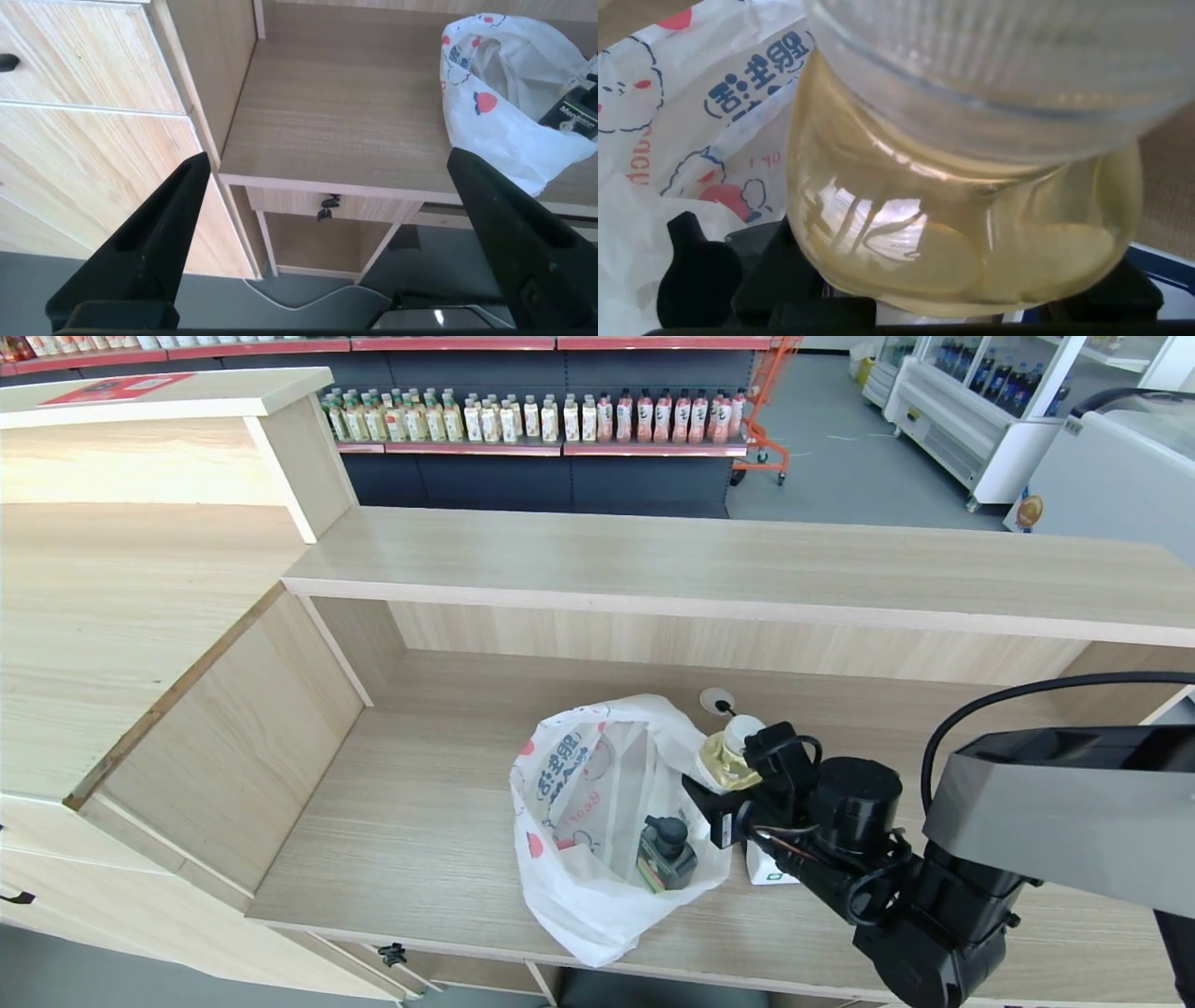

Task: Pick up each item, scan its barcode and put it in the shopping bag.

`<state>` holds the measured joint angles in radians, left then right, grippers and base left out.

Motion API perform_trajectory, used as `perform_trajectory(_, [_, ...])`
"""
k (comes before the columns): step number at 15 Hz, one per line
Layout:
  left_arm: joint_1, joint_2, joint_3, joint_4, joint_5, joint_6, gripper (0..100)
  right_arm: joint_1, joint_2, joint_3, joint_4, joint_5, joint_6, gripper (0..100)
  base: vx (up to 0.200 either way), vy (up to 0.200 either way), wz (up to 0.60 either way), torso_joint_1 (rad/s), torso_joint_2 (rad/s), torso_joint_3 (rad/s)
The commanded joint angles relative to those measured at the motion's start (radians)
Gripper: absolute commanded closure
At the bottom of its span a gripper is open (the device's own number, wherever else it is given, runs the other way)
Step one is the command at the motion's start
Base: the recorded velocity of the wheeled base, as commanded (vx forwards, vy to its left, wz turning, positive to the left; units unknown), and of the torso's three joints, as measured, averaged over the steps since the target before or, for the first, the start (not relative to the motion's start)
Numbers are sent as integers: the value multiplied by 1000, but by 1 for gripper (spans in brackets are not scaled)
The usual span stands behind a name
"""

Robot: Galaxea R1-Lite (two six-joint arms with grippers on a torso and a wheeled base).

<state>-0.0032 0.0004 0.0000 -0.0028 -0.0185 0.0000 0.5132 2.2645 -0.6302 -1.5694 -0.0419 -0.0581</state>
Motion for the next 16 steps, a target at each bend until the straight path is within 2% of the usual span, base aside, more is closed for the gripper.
perform_trajectory(1, [0, 1, 0, 0, 0, 0, 0, -27, 41, -31, -1, 2, 1, 100, 0, 0, 0, 0, 0, 0])
perform_trajectory(8, [0, 1, 0, 0, 0, 0, 0, -30, 69, -65, -1, 99, 89, 100, 0, 0, 0, 0, 0, 0])
perform_trajectory(16, [0, 1, 0, 0, 0, 0, 0, -53, 153, -103, -1, 139, 27, 100, 0, 0, 0, 0, 0, 0])
